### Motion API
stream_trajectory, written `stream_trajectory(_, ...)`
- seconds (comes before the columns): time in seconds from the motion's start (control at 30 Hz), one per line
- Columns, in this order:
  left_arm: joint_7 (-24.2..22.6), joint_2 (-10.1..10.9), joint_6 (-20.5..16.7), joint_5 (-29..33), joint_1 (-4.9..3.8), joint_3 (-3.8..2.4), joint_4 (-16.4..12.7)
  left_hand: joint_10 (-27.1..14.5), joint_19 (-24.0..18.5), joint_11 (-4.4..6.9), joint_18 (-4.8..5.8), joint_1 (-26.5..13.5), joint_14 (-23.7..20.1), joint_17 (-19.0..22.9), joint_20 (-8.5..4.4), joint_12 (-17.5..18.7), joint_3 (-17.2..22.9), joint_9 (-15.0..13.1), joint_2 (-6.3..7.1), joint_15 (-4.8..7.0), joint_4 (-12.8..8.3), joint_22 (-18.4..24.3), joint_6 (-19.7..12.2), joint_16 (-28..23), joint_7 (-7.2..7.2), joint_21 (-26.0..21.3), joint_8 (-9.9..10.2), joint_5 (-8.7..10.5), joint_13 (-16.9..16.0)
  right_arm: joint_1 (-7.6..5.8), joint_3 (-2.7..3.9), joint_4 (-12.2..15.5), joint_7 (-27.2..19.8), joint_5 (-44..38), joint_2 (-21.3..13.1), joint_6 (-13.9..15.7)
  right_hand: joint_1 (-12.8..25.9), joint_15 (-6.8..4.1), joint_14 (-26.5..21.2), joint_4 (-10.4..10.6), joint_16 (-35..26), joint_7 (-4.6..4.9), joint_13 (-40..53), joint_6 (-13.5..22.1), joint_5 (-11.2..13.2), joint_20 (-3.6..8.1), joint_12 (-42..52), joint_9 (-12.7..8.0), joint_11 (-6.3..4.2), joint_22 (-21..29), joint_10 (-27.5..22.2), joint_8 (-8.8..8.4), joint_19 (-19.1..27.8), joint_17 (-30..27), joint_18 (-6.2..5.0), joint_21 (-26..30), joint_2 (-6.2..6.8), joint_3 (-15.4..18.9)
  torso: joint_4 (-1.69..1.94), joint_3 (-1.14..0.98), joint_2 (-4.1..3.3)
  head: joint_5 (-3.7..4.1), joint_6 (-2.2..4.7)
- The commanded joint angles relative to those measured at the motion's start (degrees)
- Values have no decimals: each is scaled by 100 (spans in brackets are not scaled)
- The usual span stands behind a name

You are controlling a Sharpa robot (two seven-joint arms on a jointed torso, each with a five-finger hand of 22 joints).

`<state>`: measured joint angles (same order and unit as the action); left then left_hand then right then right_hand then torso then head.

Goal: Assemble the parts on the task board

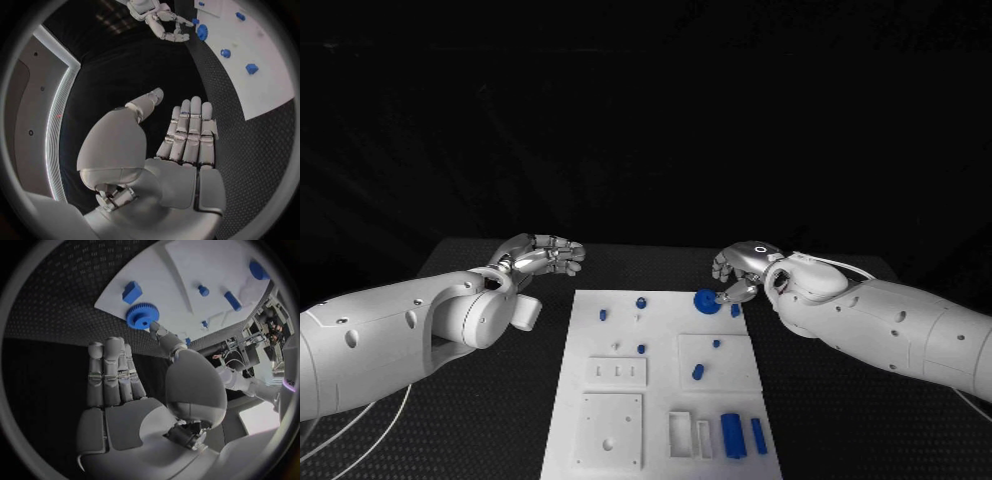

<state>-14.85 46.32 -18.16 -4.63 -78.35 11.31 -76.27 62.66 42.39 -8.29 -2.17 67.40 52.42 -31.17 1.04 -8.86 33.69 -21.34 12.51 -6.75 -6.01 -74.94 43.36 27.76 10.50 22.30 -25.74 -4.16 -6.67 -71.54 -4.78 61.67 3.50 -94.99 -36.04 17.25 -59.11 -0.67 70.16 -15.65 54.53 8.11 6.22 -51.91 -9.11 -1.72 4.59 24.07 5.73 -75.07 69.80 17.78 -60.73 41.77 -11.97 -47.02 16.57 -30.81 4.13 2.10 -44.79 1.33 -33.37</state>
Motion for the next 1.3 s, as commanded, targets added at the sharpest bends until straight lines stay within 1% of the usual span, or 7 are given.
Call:
stream_trajectory(0.03,-81,-14,114,-25,-3,-2,-14,11,-37,2,-98,-22,15,-8,-9,-17,0,-9,-19,9,-37,-117,-7,14,-22,22,-4,27,-2,25,-17,-76,-145,-83,60,-198,48,-1,-78,-4,55,-6,16,36,45,5,-28,-11,-5,-95,-27,-25,62,-9,-303,16,-2,74,15,6,-6,-1,-24)
stream_trajectory(0.17,-78,-11,122,-25,-3,-2,-35,-9,-37,-4,-97,-25,15,-10,-11,-6,-2,-10,-20,10,-42,-116,-11,14,-20,23,-2,27,2,42,-25,-109,-206,-104,99,-147,76,-39,-174,-20,143,-65,139,88,501,-13,55,-19,-47,-90,98,-29,121,-24,-303,24,-3,249,27,-14,-20,3,-31)
stream_trajectory(0.27,-74,-11,127,-25,-3,-2,-41,-16,-37,-6,-97,-26,15,-10,-12,-3,-2,-10,-20,11,-44,-116,-12,14,-18,24,-1,27,3,43,-32,-111,-220,-104,108,-218,6,-142,-151,-32,258,-112,423,109,522,5,343,-15,-171,-95,341,-16,76,-26,-303,-22,-31,350,33,-25,-30,12,-31)
stream_trajectory(0.43,-70,-5,131,-33,-4,-2,-69,-28,-37,-10,-96,-29,15,-11,-12,4,-4,-10,-19,11,-46,-115,-15,14,-12,25,1,27,6,43,-39,-111,-261,-87,118,-248,-209,-296,-179,57,731,-174,1996,97,410,62,2342,-10,-303,-113,-512,47,5,24,-303,-253,-126,457,19,-17,-26,7,-48)
stream_trajectory(0.63,-62,-6,140,-38,-4,-3,-90,-39,-37,-14,-95,-33,13,-12,-13,10,-4,-10,-18,11,-46,-114,-19,13,-3,26,4,27,8,43,-40,-204,-297,-36,181,-354,-348,-440,-302,180,1359,-178,3602,-5,305,130,4466,-71,-480,-118,-1404,75,14,384,-303,-625,-259,46,27,-17,-20,19,-67)
stream_trajectory(0.87,-60,10,118,-51,-5,-3,-120,-57,-38,-20,-93,-34,12,-14,-14,20,0,-7,-16,11,-50,-112,-43,12,-1,27,18,24,11,54,-110,-425,-343,-10,313,-464,-378,-476,-396,233,1600,-189,3937,5,323,157,5032,-114,-518,-111,-1595,62,56,648,-303,-851,-297,-369,52,-22,-25,-13,-94)
stream_trajectory(1.3,-55,34,116,-73,-6,-6,-149,-67,-37,-22,-92,-42,12,-15,-13,25,1,-9,-18,11,-43,-111,-42,12,3,28,17,24,13,80,-115,-453,-381,50,349,-622,-364,-476,-425,267,1674,-168,4014,-42,441,161,5202,-114,-517,-105,-1644,92,78,768,-303,-929,-327,-551,53,-28,-30,-23,-150)
